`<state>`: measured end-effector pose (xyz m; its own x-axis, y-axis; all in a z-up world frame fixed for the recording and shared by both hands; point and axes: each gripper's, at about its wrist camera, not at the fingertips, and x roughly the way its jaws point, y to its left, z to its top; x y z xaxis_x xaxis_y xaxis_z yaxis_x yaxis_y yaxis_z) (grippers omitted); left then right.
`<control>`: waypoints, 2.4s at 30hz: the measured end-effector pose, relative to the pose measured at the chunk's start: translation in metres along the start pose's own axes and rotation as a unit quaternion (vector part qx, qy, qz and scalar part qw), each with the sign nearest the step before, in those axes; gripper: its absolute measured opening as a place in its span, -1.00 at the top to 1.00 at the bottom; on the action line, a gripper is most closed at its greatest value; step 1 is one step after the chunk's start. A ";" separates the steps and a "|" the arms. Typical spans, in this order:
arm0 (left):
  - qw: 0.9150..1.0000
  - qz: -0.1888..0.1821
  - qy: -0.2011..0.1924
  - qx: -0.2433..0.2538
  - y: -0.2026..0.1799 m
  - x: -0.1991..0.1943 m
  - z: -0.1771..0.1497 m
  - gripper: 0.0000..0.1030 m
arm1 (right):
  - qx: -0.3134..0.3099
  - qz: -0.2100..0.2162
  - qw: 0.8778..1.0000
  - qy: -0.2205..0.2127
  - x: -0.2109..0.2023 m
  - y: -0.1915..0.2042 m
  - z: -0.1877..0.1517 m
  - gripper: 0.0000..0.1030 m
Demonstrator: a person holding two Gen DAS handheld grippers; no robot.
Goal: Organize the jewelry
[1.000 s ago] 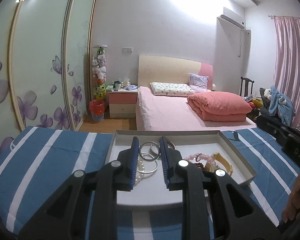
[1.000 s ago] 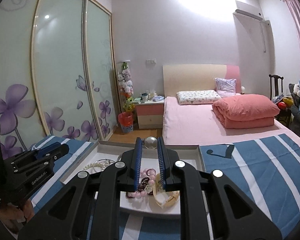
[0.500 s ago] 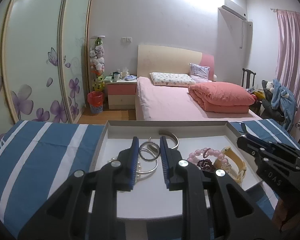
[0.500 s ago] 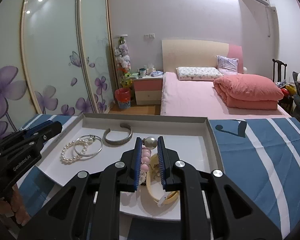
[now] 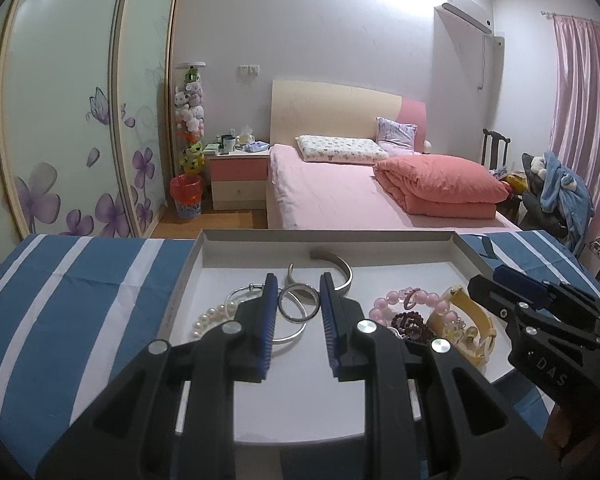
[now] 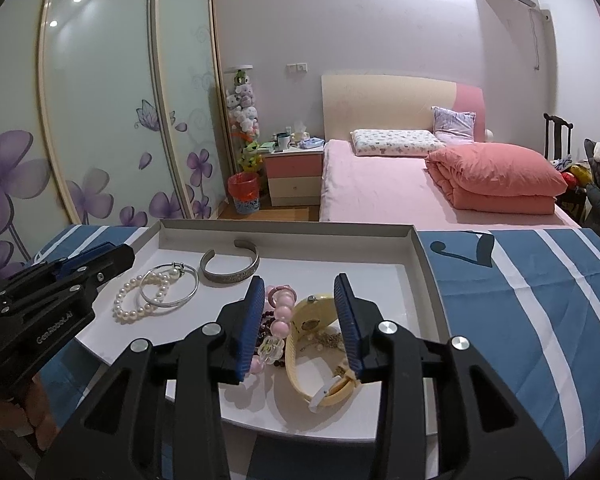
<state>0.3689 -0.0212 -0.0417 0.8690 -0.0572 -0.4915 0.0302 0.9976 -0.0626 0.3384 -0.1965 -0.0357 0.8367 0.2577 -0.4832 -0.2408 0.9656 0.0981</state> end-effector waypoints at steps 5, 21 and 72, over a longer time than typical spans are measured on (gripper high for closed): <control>1.000 -0.004 0.011 -0.004 0.000 0.010 0.000 0.57 | 0.006 0.000 1.000 -0.001 0.000 -0.003 -0.001 0.24; 0.999 -0.018 0.031 -0.026 0.003 0.020 -0.001 0.17 | 0.015 0.003 1.000 -0.002 0.001 -0.008 -0.001 0.21; 0.998 0.008 -0.059 -0.027 0.054 -0.211 -0.085 -0.92 | 0.026 -0.029 0.999 -0.037 -0.168 0.035 -0.078 -0.97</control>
<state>0.1449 0.0413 -0.0150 0.9210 -0.0331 -0.3881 -0.0077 0.9946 -0.1030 0.1513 -0.2089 -0.0191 0.8829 0.2017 -0.4241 -0.1668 0.9789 0.1183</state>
